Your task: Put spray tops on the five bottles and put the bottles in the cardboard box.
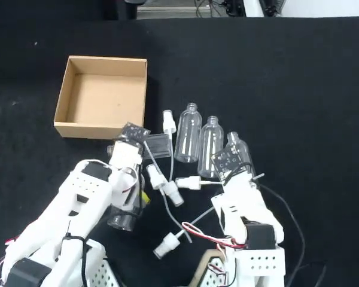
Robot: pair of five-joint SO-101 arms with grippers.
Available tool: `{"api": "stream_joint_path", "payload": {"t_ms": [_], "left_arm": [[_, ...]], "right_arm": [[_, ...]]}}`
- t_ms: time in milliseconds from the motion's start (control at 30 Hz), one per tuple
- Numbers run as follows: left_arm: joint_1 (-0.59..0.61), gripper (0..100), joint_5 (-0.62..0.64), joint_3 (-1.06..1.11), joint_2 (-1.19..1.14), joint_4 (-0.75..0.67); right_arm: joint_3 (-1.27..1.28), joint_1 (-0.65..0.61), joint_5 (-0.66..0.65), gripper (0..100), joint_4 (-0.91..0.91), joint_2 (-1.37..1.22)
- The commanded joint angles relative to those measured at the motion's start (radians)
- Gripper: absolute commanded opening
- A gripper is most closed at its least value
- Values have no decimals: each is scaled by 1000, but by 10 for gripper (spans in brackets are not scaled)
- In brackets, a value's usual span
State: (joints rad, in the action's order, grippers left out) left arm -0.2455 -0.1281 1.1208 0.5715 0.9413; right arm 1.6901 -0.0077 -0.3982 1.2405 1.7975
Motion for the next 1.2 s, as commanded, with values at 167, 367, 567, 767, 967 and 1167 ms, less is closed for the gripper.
{"api": "stream_joint_path", "payload": {"t_ms": [167,367,567,767,967,1167], "left_arm": [[10,68,-129,-19,11,158],[81,43,-164,-91,11,219],[157,40,-160,-67,51,114],[156,40,-135,45,262,92],[162,40,-104,163,494,95],[285,40,-104,185,585,114]], "right_arm": [[-4,12,-9,38,-26,22],[-124,8,-114,39,-34,13],[-440,5,-120,39,55,-97],[-684,-184,-98,41,83,-490],[-705,-491,97,156,23,-814],[-696,-582,190,194,-140,-1006]]}}
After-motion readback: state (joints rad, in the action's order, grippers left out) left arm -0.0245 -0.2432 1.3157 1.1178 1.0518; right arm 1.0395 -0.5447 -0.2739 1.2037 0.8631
